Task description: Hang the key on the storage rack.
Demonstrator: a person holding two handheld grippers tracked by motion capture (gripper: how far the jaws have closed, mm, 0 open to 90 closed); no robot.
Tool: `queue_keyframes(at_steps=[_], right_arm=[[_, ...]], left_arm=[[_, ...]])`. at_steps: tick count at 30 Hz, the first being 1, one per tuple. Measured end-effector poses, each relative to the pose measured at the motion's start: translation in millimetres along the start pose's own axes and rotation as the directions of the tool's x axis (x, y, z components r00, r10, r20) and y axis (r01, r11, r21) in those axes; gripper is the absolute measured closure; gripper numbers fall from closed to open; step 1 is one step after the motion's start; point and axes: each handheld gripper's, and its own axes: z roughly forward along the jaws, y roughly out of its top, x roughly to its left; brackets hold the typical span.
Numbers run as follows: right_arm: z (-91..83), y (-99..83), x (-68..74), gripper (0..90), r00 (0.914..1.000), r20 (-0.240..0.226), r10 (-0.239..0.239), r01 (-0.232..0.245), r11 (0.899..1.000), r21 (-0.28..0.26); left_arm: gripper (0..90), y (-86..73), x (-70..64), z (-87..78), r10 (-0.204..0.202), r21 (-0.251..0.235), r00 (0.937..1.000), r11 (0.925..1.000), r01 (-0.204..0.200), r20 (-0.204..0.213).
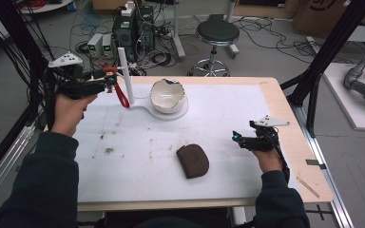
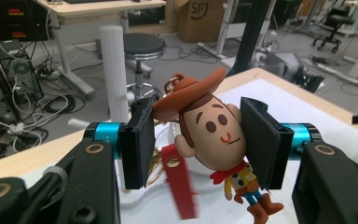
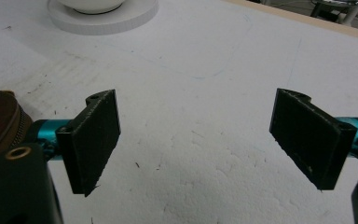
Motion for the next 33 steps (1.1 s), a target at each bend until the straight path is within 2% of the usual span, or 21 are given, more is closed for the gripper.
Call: queue_keyframes(at_steps=[10,14,19,30,33], right_arm=[[0.4,0.4,0.1,16.1,1.0,-0.002,0.003,-0.003,1.0,-0.001],[0.5,0.3,-0.5,16.1,1.0,-0.005,0.002,-0.002,1.0,-0.003],[0.8,0.4,-0.1,16.1,1.0,-0.008,0.002,-0.003,1.0,-0.002],[0.3,0.3,-1.1,16.1,0.9999,-0.012,0.009,-0.009,1.0,-0.007],[0.2,0.3,-1.4,16.1,0.9999,-0.013,0.01,-0.01,1.0,-0.006]], left_arm=[[46.9,16.5,8.6,21.2,-0.03,-0.005,0.9994,0.9995,0.03,-0.016],[46.8,16.4,11.0,29.0,-0.044,-0.021,0.9986,0.9988,0.043,-0.03],[46.8,13.4,17.7,37.7,-0.066,-0.015,0.9965,0.9978,0.065,-0.051],[46.8,10.6,25.9,46.0,-0.082,-0.017,0.9927,0.9966,0.081,-0.088],[46.8,9.9,27.3,47.4,-0.092,-0.027,0.9923,0.9955,0.09,-0.083]])
